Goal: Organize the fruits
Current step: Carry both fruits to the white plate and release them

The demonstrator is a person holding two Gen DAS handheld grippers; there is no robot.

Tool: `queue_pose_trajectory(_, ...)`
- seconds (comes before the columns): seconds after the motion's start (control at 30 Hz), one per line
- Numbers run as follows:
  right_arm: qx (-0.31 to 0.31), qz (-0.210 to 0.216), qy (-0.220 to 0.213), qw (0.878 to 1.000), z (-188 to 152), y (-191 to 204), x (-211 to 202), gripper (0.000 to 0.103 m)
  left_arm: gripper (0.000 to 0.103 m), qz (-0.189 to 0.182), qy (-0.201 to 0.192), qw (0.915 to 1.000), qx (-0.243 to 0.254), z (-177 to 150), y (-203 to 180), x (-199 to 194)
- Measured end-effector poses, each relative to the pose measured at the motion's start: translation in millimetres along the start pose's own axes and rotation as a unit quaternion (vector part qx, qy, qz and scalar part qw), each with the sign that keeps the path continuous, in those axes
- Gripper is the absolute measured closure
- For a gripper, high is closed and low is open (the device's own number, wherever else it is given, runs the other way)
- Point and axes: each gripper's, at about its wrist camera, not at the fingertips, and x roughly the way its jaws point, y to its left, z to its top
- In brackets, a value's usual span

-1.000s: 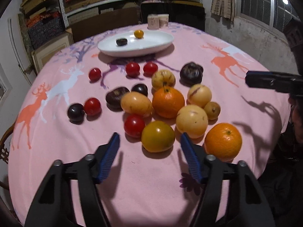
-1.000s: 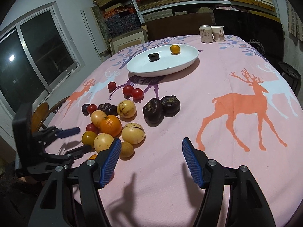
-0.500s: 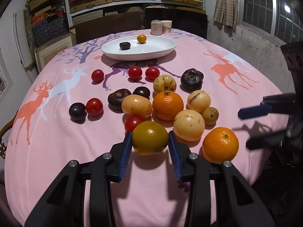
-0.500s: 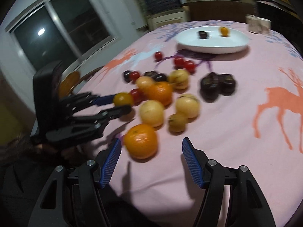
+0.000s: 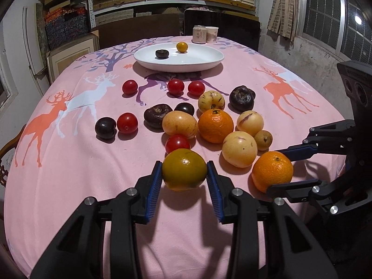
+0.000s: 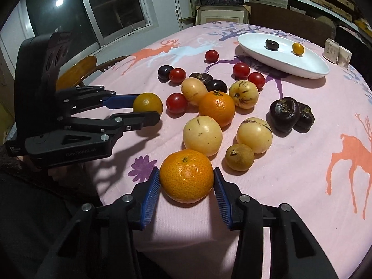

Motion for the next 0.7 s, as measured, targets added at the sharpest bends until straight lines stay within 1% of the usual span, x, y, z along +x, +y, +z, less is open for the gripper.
queue_pose_trajectory(0.07, 0.001, 0.0, -0.002, 1.0, -0.2, -0.4, -0.3, 0.057, 0.066, 0.0, 0.003, 1.0, -0.003, -0.9, 1.1, 1.9)
queue_pose_trajectory(0.17, 0.014, 0.013, -0.015, 1.0, -0.6, -4.5, -4.8, 0.057, 0.066, -0.004, 0.001, 1.0, -0.004, -1.0, 2.1, 0.4)
queue_pose_trajectory(0.3, 0.027, 0.032, -0.048, 0.998, 0.8, -11.8, -20.3, 0.057, 0.066, -0.007, -0.008, 0.9999, -0.006, 3.2, 3.3, -7.0)
queue_pose_trajectory(0.4, 0.049, 0.038, -0.072, 0.995, 5.9, -24.2, -33.6, 0.057, 0.066, -0.011, -0.016, 0.9998, -0.005, 10.5, 4.3, -12.8)
queue_pose_trajectory(0.5, 0.082, 0.041, -0.099, 0.991, 15.1, -46.0, -49.6, 0.057, 0.066, -0.013, -0.022, 0.9997, -0.004, 25.9, 5.8, -15.2)
queue_pose_trajectory(0.6, 0.095, 0.014, -0.12, 0.988, 32.2, -68.1, -65.4, 0.057, 0.066, -0.016, -0.026, 0.9995, 0.003, 49.9, 6.5, -12.9)
queue_pose_trajectory(0.7, 0.105, -0.008, -0.136, 0.985, 55.4, -90.3, -77.9, 0.057, 0.066, -0.032, -0.028, 0.9991, 0.001, 83.2, 9.6, -5.3)
